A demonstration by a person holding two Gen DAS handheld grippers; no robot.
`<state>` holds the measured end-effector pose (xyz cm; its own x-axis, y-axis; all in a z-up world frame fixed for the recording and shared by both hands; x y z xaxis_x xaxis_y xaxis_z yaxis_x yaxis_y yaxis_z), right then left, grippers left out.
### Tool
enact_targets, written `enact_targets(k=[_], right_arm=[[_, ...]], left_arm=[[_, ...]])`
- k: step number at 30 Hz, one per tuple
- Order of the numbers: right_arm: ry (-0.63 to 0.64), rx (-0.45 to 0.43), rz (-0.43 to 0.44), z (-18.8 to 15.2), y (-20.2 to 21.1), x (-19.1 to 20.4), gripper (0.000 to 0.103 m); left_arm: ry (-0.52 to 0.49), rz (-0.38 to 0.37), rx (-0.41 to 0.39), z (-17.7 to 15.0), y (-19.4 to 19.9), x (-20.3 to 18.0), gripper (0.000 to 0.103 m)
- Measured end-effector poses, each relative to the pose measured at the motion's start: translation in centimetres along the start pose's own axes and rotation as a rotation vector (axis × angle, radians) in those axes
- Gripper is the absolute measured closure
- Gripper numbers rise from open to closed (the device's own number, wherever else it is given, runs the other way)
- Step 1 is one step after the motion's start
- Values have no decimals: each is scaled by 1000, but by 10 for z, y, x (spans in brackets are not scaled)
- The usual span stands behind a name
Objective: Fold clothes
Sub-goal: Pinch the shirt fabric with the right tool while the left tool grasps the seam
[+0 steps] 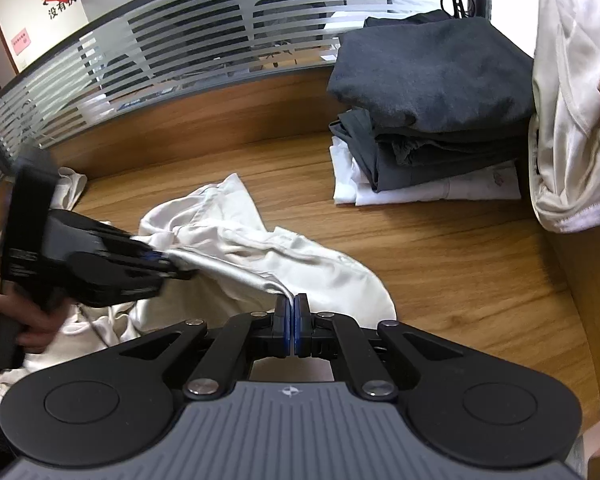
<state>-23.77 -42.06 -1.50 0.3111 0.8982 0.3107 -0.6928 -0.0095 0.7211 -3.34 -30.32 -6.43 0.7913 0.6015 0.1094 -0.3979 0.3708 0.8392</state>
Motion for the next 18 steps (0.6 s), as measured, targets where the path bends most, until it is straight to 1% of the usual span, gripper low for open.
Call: enact_targets(k=[5, 7, 9, 10, 12, 15, 18], right_arm=[[71, 38, -2, 19, -28, -5, 100], [114, 58, 4, 26, -39, -1, 97], [144, 69, 14, 31, -44, 4, 96], [158, 73, 19, 34, -46, 7, 93], [167, 68, 36, 36, -44, 14, 73], [167, 56, 76, 36, -35, 23, 73], [119, 37, 153, 28, -25, 31, 74]], left_arm=[[59, -18, 41, 5, 10, 7, 98], [84, -24, 59, 7, 13, 9, 98], [108, -31, 76, 8, 16, 11, 98], [121, -34, 85, 9, 18, 12, 98], [140, -39, 99, 11, 20, 14, 98], [131, -40, 102, 12, 21, 14, 98], [118, -48, 106, 12, 22, 15, 98]])
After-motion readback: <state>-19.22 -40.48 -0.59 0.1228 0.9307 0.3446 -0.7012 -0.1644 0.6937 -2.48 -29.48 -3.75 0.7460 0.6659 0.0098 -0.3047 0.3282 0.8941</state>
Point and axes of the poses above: each gripper's, at about its wrist camera, not at the fingertips, and y roughly against the way its jaws point, x to its left, z to its top, the point moved 2 cm from there along -y, roughly the way its jaws point, and after that the axes turned 10 degrees about z, right-handed, at the moved point
